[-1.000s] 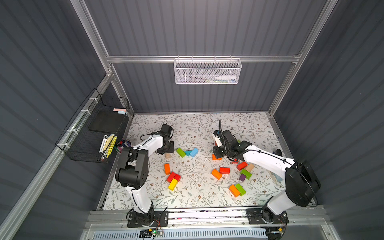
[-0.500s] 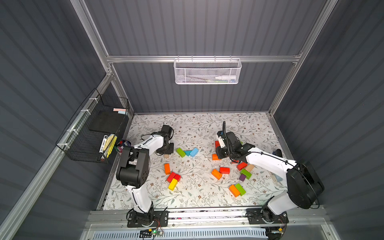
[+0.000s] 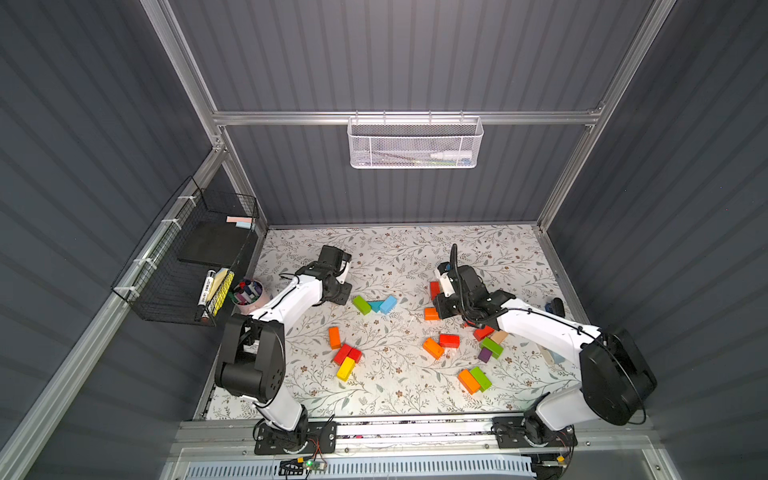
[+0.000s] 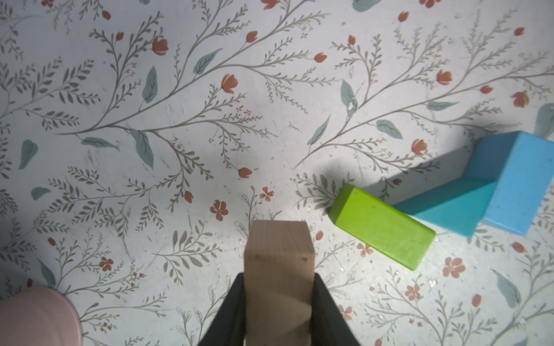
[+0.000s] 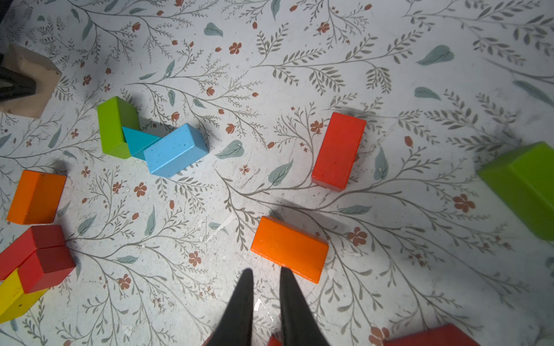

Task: Assemble a heart with building blocks
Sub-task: Pick up the building block from the center of the board, then assemble the building block at the center of the board.

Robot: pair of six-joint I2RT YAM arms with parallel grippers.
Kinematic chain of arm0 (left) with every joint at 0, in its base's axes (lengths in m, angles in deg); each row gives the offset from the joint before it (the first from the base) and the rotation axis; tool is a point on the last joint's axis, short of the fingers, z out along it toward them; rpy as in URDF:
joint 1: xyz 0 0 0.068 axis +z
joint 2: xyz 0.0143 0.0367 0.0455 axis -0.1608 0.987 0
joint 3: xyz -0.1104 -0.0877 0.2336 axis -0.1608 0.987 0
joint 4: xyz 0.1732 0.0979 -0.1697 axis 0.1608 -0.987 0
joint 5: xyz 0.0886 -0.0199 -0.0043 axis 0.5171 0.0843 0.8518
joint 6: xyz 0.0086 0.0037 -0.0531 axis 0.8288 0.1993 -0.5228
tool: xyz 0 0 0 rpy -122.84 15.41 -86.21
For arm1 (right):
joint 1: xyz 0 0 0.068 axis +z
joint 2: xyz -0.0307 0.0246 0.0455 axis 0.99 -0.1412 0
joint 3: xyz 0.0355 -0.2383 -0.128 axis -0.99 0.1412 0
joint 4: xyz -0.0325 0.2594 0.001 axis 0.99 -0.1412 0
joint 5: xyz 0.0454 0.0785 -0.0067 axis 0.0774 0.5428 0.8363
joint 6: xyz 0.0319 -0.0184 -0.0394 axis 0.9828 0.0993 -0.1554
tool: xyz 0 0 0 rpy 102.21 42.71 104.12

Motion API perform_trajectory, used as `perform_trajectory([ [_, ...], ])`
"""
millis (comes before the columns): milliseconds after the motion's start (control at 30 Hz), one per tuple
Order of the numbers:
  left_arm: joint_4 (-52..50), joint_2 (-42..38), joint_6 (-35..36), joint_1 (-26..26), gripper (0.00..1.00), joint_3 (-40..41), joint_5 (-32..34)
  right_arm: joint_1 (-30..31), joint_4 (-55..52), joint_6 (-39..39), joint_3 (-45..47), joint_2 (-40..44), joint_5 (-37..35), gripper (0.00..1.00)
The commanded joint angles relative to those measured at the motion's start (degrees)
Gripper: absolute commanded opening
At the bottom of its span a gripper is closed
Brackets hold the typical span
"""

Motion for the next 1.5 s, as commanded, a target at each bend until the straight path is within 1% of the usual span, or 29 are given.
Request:
perform_trajectory([
  [0, 1.5, -3.0, 4.9, -0.1, 0.14, 1.5, -0.4, -0.4, 0.9, 0.3, 0.9, 0.8, 0.9, 0.2],
  [167, 2.1, -4.0, 9.5, -0.1, 0.13, 2.4, -2.5, -0.4, 1.4, 0.4, 1.4, 1.0, 1.1, 0.2],
  [200, 2.1, -3.8, 10.1, -0.1, 0.12, 2.4, -3.0, -0.4, 1.4, 0.4, 1.4, 0.9, 1.1, 0.2],
  [233, 1.5, -3.7, 12.9, -0.1, 0.06, 2.6, -4.1, -0.4, 1.4, 0.4, 1.3, 0.9, 1.2, 0.2],
  [267, 1.2, -3.6, 15.1, -0.1, 0.04, 2.8, -5.0, -0.5, 1.5, 0.4, 1.3, 0.8, 1.2, 0.2],
  [333, 0.6, -3.0, 17.3, -0.1, 0.04, 2.7, -7.2, -0.4, 1.7, 0.6, 1.2, 0.7, 1.4, 0.2],
  [433, -0.2, -1.8, 18.5, -0.1, 0.04, 2.1, -7.3, -0.5, 1.7, 0.6, 1.3, 0.6, 1.4, 0.2],
  [600, -1.6, 0.5, 20.0, -1.2, 0.0, 1.7, -8.7, -0.5, 2.0, 0.6, 1.7, 0.5, 1.3, 0.2],
  [700, -2.5, 1.4, 19.9, -1.6, 0.0, 2.0, -5.6, -0.5, 1.9, 0.6, 1.5, 0.4, 1.4, 0.2],
  [800, -2.8, 1.4, 19.9, -1.9, 0.0, 2.3, -6.2, -0.6, 1.9, 0.4, 1.4, 0.5, 1.4, 0.2],
  [1133, -3.5, 1.6, 19.4, -2.3, 0.0, 3.0, -3.5, -0.8, 2.2, 0.3, 2.4, 1.0, 1.4, 0.2],
  [1467, -3.7, 4.1, 19.8, -2.8, 0.0, 2.2, -5.3, -1.0, 2.4, 0.4, 2.8, 1.0, 1.5, 0.2],
])
